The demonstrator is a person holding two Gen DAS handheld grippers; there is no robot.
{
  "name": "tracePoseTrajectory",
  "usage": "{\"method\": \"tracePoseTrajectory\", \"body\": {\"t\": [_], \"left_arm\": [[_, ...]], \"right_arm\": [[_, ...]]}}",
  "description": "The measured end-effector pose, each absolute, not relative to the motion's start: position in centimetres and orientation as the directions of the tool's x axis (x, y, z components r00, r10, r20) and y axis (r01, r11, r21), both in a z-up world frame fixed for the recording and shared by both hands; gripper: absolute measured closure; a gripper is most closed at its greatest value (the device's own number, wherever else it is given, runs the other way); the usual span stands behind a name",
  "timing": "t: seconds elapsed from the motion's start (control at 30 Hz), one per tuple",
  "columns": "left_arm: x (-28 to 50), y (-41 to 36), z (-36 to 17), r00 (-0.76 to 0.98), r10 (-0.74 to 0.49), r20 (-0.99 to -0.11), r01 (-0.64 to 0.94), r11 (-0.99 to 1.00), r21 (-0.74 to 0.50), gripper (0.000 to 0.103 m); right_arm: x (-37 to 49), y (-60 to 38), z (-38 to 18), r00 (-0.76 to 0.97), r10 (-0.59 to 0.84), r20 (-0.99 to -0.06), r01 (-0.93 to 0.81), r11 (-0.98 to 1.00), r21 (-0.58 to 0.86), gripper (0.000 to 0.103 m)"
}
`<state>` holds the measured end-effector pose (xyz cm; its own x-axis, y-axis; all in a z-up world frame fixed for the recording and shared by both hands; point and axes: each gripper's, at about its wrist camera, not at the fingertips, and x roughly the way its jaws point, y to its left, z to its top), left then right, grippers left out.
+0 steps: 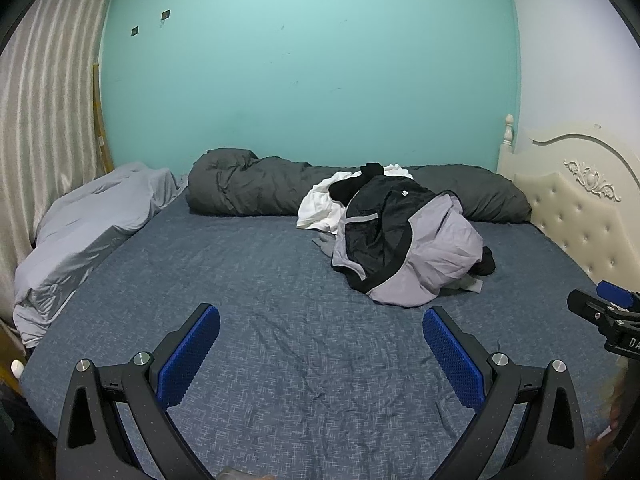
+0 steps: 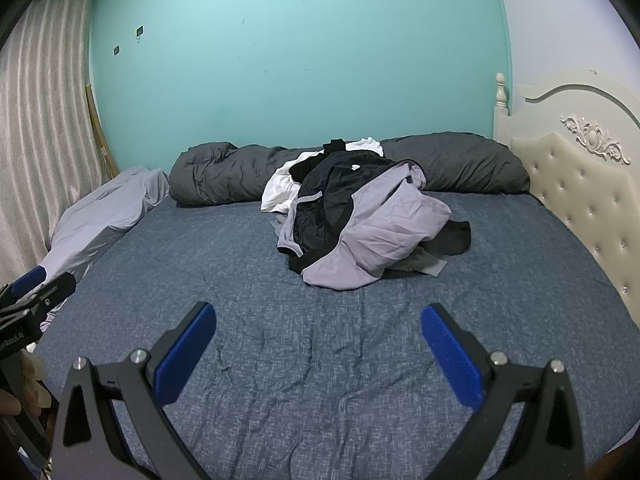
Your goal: Fold clothes
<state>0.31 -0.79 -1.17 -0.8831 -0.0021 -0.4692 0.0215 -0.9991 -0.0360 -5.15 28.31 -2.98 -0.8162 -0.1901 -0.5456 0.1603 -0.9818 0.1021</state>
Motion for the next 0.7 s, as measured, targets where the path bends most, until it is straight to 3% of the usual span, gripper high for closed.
{"method": "tracePoseTrajectory", "body": {"t": [0.7], "left_arm": [[0.08,-0.40,-0.73,-0.877,-0.006,-0.480,0.025,-0.999,-0.034,0.000]], "right_arm": [[-5.20,28.20,-3.10,-0.818,-0.189,-0.543,0.159,-0.982,0.102,0.000]]}}
